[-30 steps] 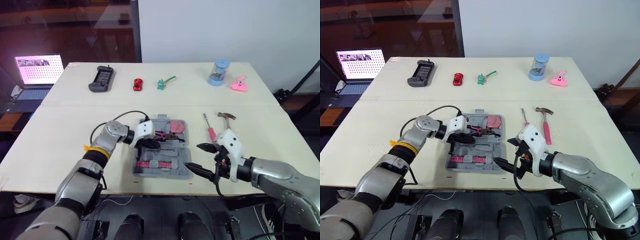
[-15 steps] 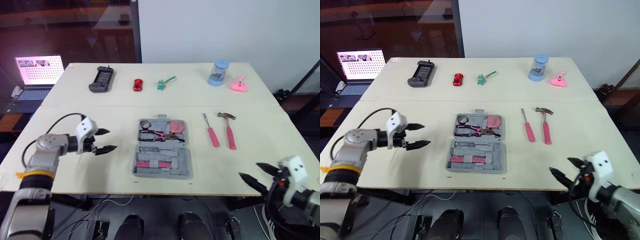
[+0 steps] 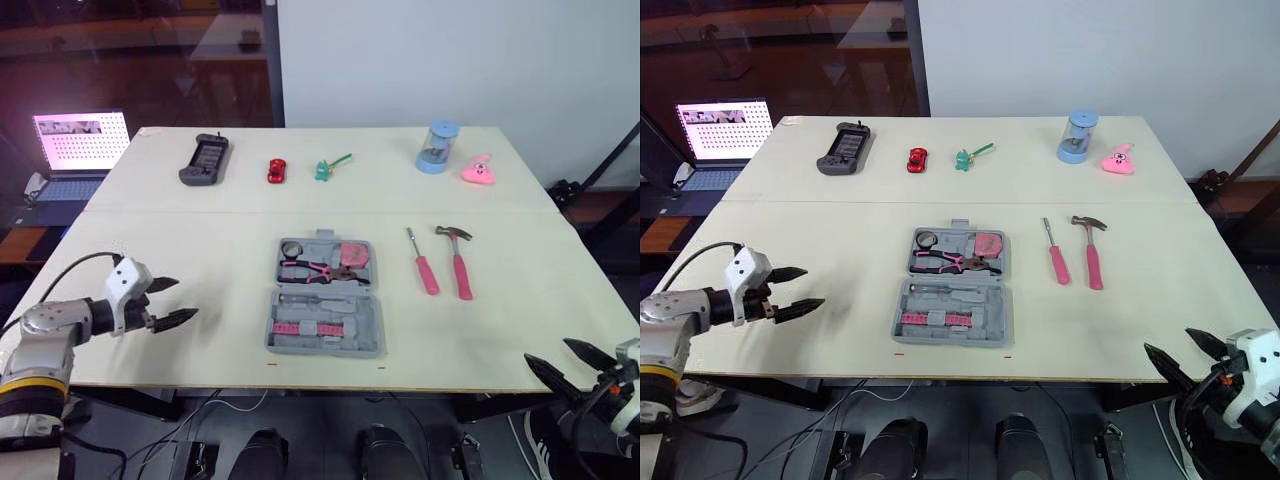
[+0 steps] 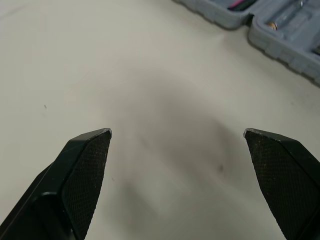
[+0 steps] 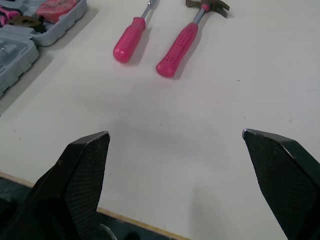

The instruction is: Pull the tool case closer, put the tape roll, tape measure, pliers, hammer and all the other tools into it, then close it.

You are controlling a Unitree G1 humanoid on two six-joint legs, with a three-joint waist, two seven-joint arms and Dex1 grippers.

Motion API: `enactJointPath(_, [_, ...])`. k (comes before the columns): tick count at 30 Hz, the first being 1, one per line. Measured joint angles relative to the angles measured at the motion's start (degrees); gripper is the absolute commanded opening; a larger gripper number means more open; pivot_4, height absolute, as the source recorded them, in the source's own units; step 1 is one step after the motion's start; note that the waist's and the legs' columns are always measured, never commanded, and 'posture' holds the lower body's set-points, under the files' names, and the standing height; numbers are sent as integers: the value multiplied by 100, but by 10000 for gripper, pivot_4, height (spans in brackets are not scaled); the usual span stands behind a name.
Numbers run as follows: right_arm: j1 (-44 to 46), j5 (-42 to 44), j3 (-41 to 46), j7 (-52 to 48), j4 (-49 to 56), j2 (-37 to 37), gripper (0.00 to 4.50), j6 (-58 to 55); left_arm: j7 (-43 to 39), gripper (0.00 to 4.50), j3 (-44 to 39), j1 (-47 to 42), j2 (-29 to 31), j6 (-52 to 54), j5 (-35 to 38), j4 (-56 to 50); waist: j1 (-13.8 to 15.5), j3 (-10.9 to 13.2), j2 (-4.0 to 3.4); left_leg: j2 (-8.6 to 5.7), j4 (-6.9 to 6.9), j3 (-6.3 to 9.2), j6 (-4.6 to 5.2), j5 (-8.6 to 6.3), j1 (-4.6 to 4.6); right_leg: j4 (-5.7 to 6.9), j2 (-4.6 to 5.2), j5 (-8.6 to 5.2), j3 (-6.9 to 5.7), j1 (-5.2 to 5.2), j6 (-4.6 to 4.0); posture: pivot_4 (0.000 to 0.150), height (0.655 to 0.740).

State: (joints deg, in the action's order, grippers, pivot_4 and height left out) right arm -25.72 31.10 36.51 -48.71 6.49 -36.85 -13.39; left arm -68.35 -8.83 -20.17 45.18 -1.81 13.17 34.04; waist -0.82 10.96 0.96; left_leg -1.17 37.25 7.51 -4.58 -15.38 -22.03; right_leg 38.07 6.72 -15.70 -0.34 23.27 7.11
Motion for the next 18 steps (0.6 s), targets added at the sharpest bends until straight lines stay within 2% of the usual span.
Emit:
enactJointPath(6, [449, 23, -163, 730, 773, -10, 45000, -663, -46, 44667, 52, -374, -268, 301, 262, -650, -1, -1, 0, 0, 2, 1, 0, 0, -2, 1, 0, 0, 0, 1, 0, 1500, 6902])
enactJointPath(11, [1300, -233, -975, 1637, 1532, -191, 45000, -1729, -428, 44667, 390, -523, -268, 2060, 1121, -2388, -49, -1, -4, 0, 1, 0, 0, 0, -6, 0, 0, 0, 2, 4, 0, 1500, 6902])
enactJointPath(13, [2016, -512, -1511, 2056, 1581, -337, 45000, -2277, -441, 44667, 589, -467, -233, 2585, 1312, -3079, -80, 1, -8, 0, 2, 0, -1, 0, -6, 2, -1, 0, 4, 7, 0, 1500, 6902])
enactJointPath(18, [3658, -910, -2430, 2672, 1156, -369, 45000, -3331, 109, 44667, 562, -683, -358, 3180, 1491, -3762, -101, 3, -6, 0, 5, 2, 0, 0, -14, 0, -2, 0, 3, 11, 0, 1500, 6902])
